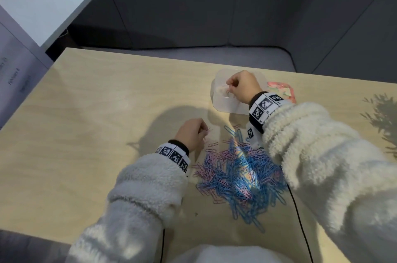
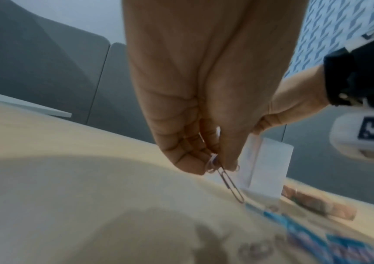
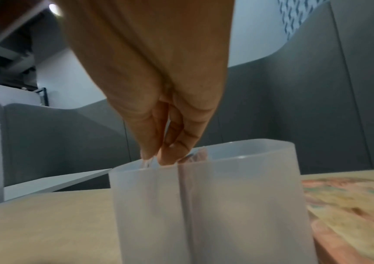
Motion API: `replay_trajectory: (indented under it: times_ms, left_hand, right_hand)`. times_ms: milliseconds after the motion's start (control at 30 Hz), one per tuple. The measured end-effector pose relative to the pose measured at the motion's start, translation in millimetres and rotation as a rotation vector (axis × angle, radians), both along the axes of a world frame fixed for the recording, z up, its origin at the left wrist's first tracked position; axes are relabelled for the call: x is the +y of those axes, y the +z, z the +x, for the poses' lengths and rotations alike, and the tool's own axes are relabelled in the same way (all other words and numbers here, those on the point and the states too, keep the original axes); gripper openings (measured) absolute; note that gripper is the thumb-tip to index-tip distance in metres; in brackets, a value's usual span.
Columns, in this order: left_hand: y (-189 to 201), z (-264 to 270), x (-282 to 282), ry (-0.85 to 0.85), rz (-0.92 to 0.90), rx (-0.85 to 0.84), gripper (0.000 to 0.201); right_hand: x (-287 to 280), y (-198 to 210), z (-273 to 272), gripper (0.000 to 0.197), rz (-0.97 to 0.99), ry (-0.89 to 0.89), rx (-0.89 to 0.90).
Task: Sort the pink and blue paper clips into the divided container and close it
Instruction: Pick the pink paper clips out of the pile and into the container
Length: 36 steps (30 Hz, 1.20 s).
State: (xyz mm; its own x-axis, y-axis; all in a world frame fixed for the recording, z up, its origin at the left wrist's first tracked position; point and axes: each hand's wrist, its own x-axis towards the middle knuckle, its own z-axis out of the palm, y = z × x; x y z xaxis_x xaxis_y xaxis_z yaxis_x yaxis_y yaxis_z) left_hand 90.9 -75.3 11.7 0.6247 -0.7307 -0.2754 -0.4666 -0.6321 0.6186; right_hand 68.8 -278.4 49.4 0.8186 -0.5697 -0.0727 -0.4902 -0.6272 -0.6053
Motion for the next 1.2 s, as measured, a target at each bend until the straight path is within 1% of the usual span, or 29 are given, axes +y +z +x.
replay_trajectory:
  times_ms: [100,167,233,300,333,400,467,500,600,633,667,800,867,933,1000,1067,1133,1200]
  left_hand:
    - [25,10,-30,0.006,-0.161,-0.077,0.013]
    - [37,19,-54,0.045,-0.267,-0.136,0.011]
    - [46,28,-77,0.074,-0.281,-0.187,0.012]
    - [49,36,-97,0.031,-0.199,-0.254,0.015]
    - [48,39,-106,-0.017,-0.124,-0.302,0.015]
    - [46,42,-116,-0.101,0.016,-0.351,0.017]
    - [42,42,-116,-0.148,0.056,-0.372,0.025]
    - [40,40,-113,-0.161,0.021,-0.400,0.027]
    - [37,26,-90,-0.135,-0.263,-0.577,0.024]
    - [35,20,-80,-0.115,-0.286,-0.566,0.021]
    - [31,13,-69,-0.111,-0.253,-0.517,0.018]
    - [-2,-7,-31,-0.123,0.063,-0.252,0.016]
    - [-15,-14,-24,-0.144,0.143,-0.181,0.019]
    - [-22,-19,-23,-0.151,0.146,-0.165,0.017]
    - [-24,-22,-26,-0.185,0.144,-0.169,0.014]
    - [-26,-24,-31,-0.234,0.162,-0.179,0.015]
    - [-26,-26,-36,-0.271,0.167,-0.201,0.018]
    - [-27,-26,-38,-0.291,0.164,-0.212,0.019]
  right_hand:
    - [1,5,-6,0.018,-0.014,0.026,-0.024]
    - [2,10,-17,0.019,-0.031,-0.003,-0.121]
    - [3,12,-34,0.019,-0.033,-0.072,-0.224]
    - [7,6,-56,0.017,0.017,-0.116,-0.242]
    - [10,0,-67,0.016,0.047,-0.113,-0.209]
    - [14,-15,-85,0.015,0.086,-0.062,-0.078]
    - [17,-29,-95,0.017,0.085,0.000,0.034]
    - [17,-35,-97,0.019,0.087,0.026,0.060]
    - [22,-45,-94,0.020,0.025,0.089,0.110]
    - [23,-48,-91,0.021,-0.016,0.108,0.127]
    - [24,-50,-88,0.021,-0.050,0.124,0.145]
    - [26,-58,-81,0.011,-0.107,0.192,0.224]
    - [24,-62,-82,0.007,-0.074,0.167,0.273]
    - [22,-65,-85,0.013,-0.034,0.144,0.312]
    - [21,-65,-90,0.018,-0.027,0.166,0.348]
    - [21,-64,-97,0.018,-0.037,0.196,0.382]
    - [18,-62,-106,0.013,-0.006,0.171,0.336]
    - [14,-63,-114,0.015,0.076,0.101,0.197]
